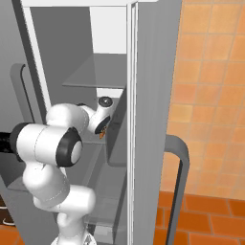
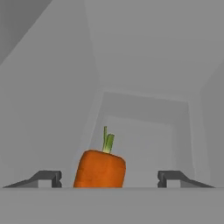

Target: Place one carrot and one steak in each tupperware on the nearby counter, to pack two identical lunches.

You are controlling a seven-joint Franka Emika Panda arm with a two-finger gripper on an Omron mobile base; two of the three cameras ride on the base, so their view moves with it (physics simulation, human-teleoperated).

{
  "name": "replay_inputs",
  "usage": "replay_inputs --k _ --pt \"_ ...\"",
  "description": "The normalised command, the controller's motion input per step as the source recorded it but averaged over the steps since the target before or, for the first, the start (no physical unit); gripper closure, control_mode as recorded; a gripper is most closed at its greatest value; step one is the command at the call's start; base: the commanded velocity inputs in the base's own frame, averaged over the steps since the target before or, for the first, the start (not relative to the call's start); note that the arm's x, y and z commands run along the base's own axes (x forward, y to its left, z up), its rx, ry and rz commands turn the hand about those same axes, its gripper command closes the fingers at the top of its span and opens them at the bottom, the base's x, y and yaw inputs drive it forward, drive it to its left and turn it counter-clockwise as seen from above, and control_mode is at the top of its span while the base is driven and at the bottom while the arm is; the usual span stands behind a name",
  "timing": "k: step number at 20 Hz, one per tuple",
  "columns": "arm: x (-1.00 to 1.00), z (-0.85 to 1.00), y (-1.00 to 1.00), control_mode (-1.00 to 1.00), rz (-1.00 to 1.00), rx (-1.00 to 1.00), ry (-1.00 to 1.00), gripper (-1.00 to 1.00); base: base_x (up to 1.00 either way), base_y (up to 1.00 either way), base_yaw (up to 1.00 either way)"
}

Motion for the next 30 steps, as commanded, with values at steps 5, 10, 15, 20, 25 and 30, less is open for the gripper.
replay_inputs --k 5,10,15,20,25,30 --pt "-0.01 -0.35 0.21 -1.00 0.00 -0.01 0.00 1.00 0.00 0.00 0.00" --pt "-0.28 -0.07 0.01 -1.00 -0.01 0.00 0.01 1.00 0.00 0.00 0.00" --pt "-0.76 0.09 -0.12 -1.00 -0.01 0.00 0.00 1.00 0.00 0.00 0.00" --pt "-0.99 0.62 -0.08 -1.00 -0.02 0.00 0.02 1.00 0.00 0.00 0.00" --pt "-0.99 0.91 0.00 -1.00 -0.01 0.00 -0.04 1.00 0.00 0.00 0.00" --pt "-0.97 1.00 0.03 -1.00 0.00 0.00 -0.07 1.00 0.00 0.00 0.00"
